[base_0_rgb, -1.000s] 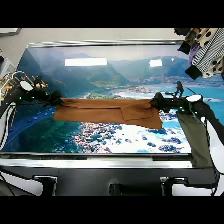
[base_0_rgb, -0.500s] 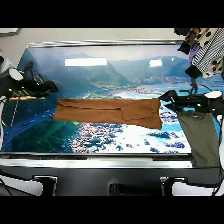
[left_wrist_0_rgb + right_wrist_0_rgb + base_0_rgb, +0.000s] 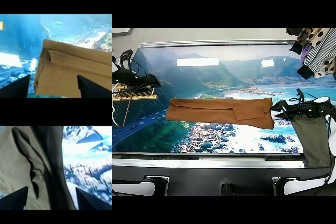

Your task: Fold the clothes and pants, and hang the long-sleeved shirts on hangers.

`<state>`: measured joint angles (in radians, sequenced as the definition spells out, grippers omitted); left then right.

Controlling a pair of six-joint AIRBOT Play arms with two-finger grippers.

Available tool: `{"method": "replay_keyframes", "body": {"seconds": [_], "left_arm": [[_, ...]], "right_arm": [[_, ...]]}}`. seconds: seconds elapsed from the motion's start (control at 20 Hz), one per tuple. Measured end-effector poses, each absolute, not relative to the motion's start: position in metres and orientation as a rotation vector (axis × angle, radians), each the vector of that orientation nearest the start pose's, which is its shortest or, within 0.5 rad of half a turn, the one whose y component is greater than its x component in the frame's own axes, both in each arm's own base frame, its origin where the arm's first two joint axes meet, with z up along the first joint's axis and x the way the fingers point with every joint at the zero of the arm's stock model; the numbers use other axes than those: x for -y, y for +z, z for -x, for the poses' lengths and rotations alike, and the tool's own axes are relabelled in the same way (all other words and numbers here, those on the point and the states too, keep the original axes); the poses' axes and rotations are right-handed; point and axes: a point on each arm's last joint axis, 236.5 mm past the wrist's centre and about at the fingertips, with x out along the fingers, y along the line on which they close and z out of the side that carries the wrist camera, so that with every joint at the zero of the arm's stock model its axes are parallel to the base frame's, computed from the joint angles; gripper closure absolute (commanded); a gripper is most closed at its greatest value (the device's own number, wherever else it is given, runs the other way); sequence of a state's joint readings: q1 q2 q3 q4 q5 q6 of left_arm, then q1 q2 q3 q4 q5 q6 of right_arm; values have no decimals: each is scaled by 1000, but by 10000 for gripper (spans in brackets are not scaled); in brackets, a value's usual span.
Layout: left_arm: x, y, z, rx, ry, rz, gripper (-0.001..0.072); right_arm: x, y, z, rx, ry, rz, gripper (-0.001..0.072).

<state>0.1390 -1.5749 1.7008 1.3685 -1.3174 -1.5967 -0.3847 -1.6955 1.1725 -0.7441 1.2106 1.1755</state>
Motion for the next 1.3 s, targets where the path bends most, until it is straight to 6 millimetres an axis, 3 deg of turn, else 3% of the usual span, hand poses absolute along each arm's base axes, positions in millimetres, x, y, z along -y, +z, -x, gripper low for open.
{"method": "replay_keyframes", "body": {"seconds": [0.35,0.45,0.5,0.55,0.6,0.65,0.7,0.75,0.9,1.1,1.3], "left_arm": [[-21,73,-474,-1189,-2,265,38],[-21,73,-473,-1191,-2,264,38],[-21,73,-473,-1192,-2,264,40],[-21,72,-473,-1194,-2,264,49],[-21,72,-472,-1198,-2,264,177],[-20,72,-471,-1203,-2,265,450],[-20,71,-470,-1208,-3,265,656],[-20,69,-468,-1218,-4,265,689],[-11,56,-463,-1258,-26,295,690],[45,19,-460,-1315,-145,404,690],[138,-23,-459,-1356,-296,481,690]], "right_arm": [[-37,-93,-425,-1331,354,-834,86],[-49,-98,-423,-1350,370,-807,346],[-56,-101,-422,-1361,379,-793,532],[-60,-104,-420,-1373,386,-767,649],[-64,-105,-420,-1375,391,-759,682],[-67,-103,-420,-1372,396,-751,682],[-68,-100,-422,-1362,396,-743,683],[-70,-93,-424,-1348,399,-743,683],[-72,-60,-426,-1326,395,-744,683],[-67,-15,-418,-1360,382,-690,683],[-52,31,-421,-1348,320,-632,683]]}}
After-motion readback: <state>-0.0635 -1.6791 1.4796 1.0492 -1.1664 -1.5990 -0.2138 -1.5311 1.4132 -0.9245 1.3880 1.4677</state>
